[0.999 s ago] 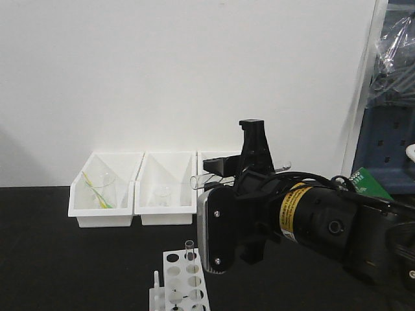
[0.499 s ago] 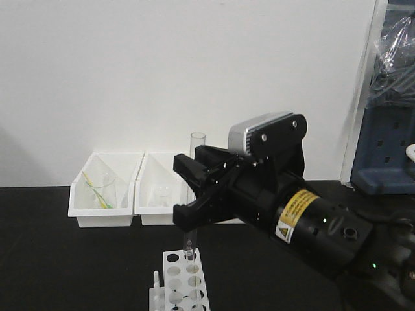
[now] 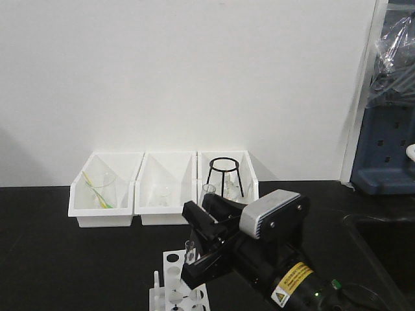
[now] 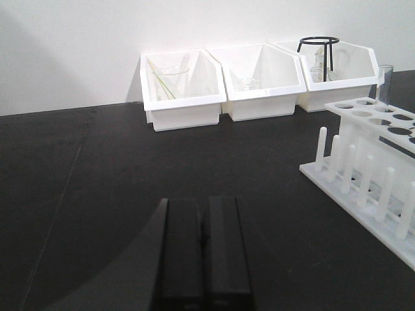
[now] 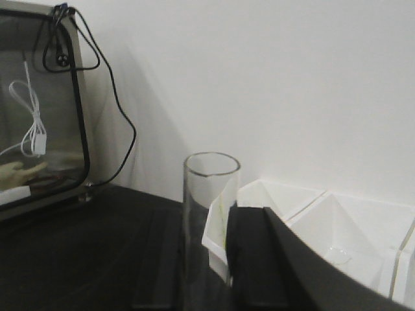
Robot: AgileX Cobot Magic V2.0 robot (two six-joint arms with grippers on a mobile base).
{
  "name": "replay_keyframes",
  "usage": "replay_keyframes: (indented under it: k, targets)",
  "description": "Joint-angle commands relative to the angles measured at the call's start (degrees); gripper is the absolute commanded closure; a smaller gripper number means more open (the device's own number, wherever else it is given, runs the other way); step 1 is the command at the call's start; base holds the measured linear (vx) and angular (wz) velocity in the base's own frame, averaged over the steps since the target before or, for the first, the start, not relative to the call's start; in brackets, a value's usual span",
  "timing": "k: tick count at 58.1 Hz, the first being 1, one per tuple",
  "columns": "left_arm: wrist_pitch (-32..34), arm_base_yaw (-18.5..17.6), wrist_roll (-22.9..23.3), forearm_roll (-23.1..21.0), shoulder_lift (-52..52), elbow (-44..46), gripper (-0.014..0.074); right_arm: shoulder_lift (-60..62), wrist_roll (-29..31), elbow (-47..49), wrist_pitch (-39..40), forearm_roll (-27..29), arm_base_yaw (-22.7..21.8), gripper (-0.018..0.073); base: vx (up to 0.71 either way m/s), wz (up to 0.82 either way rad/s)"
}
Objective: Flip and reinsert test tube from rack
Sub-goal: 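Lower the test tube into a rack hole with the right gripper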
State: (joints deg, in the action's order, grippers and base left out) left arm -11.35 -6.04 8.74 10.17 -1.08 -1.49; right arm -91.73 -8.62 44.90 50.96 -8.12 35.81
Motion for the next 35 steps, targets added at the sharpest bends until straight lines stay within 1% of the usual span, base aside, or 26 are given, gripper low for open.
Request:
replay_keyframes:
  k: [1, 22, 35]
  targets:
    - [4.36, -0.01, 0.56, -0.27, -0.47, 0.23, 0.0603, 0.35, 0.76, 1.88, 5.35, -2.67, -0.35, 0.0570, 0.00, 0.00]
    - [4.36, -0.01, 0.56, -0.27, -0.47, 0.23, 0.0603, -5.39, 0.82, 6.06, 5.18, -3.13, -0.35, 0.0570, 0.00, 0.00]
    - [4.36, -0.01, 0.56, -0.27, -0.47, 0.23, 0.0603, -8.25, 0.44, 6.14, 5.25, -3.13, -0.35, 0.0570, 0.00, 0.00]
